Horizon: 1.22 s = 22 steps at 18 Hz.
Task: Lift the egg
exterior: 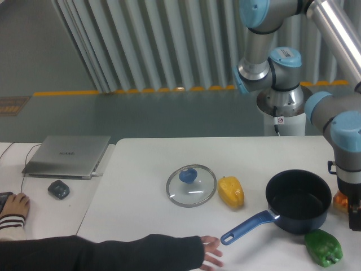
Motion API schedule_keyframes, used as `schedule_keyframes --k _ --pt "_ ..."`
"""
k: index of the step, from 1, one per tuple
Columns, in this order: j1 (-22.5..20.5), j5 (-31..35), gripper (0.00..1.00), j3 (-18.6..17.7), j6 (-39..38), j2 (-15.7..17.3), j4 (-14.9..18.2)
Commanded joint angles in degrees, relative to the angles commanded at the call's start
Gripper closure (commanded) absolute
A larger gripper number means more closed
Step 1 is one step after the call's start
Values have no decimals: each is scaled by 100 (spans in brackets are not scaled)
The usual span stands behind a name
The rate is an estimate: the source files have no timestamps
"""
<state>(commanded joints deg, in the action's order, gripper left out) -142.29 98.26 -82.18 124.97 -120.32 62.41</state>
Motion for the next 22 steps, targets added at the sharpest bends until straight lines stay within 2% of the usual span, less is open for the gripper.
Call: schedule_keyframes --k 3,8,15,22 --pt "-70 9 0 9 368 -44 -27" --pt "-193 26 0 -88 650 61 -27" --pt "-220 35 0 -474 572 254 -44" --pt "-211 149 0 -483 554 202 -36"
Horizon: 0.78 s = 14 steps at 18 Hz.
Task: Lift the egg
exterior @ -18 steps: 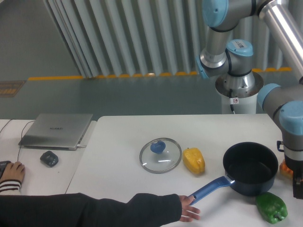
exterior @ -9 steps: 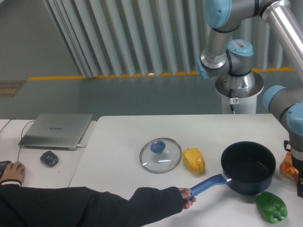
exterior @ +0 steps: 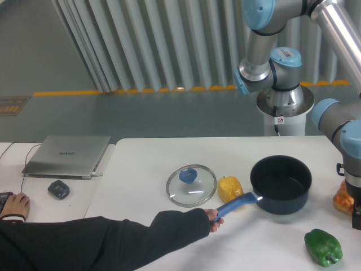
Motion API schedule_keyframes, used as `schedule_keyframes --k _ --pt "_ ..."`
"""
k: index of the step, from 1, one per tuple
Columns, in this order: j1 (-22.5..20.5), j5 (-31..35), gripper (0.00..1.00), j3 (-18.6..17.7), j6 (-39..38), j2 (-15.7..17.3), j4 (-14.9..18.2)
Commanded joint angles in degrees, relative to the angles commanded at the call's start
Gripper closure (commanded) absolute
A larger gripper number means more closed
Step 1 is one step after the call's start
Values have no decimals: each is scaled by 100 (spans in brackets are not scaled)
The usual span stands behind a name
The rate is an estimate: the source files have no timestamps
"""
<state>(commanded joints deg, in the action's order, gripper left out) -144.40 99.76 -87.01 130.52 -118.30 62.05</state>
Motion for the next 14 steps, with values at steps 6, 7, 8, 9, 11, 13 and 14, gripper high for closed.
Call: schedule_keyframes --k 6,7,8,9,11,13,14 --pt "26 0 0 26 -44 -97 0" --pt "26 0 0 26 -70 -105 -9" --pt "26 0 2 9 -70 -97 -9" --pt "26 0 2 -17 -70 -97 -9" --pt "26 0 2 -18 -70 -97 -9" --pt "26 0 2 -35 -79 -97 -9" --pt "26 0 2 -35 -79 -97 -9"
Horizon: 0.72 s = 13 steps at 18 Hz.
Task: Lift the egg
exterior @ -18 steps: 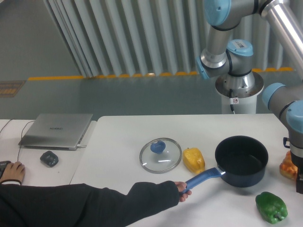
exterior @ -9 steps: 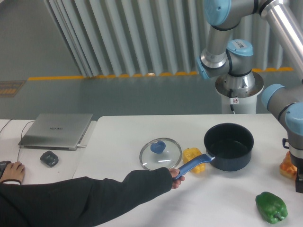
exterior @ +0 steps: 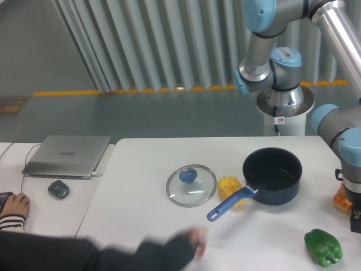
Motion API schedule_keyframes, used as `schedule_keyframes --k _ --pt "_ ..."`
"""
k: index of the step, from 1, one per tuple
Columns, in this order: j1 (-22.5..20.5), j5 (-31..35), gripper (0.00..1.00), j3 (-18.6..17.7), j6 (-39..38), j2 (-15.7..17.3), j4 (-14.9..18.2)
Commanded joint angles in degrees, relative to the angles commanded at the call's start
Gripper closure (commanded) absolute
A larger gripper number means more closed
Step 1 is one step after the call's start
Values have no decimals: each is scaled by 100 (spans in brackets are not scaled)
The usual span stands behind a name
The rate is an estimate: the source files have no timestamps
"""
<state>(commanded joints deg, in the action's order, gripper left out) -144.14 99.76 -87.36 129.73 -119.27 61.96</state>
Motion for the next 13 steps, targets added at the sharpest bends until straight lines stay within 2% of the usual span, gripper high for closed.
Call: schedule_keyframes --k 3,8,10,13 --pt "0 0 3 -9 9 0 0" --pt "0 0 15 -18 0 0 0" --pt "0 9 16 -18 9 -9 0" --pt "0 9 29 0 -9 -18 9"
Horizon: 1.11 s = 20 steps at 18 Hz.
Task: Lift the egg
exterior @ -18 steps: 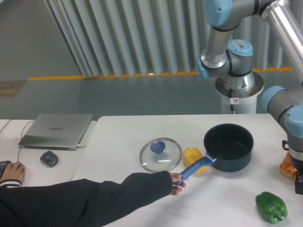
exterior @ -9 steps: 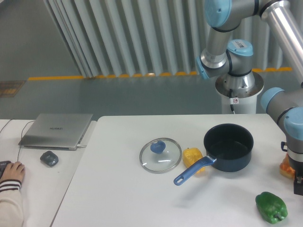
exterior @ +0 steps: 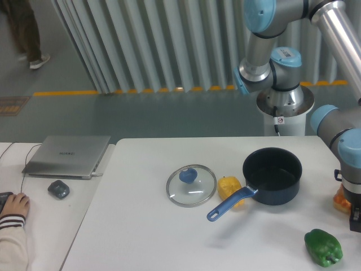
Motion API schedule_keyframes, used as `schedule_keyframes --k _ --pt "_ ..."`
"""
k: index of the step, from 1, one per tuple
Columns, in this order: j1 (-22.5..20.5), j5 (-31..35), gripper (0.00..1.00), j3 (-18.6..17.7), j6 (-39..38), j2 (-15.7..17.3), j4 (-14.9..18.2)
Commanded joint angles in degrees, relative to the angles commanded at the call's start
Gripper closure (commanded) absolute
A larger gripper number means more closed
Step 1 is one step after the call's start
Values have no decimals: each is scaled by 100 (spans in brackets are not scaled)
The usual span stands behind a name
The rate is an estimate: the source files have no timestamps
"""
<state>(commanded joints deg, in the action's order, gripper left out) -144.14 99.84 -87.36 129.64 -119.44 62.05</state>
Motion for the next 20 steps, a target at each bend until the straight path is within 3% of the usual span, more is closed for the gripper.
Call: schedule_keyframes --k 2,5,7,8,9,13,20 --pt "0 0 30 0 9 0 0" --pt "0 0 41 0 0 0 0" --pt "0 0 42 0 0 0 0" --pt "9 0 47 0 -9 0 0" --pt "0 0 59 0 -44 0 9" --pt "9 0 61 0 -114 9 9" --pt "9 9 74 0 -211 9 9"
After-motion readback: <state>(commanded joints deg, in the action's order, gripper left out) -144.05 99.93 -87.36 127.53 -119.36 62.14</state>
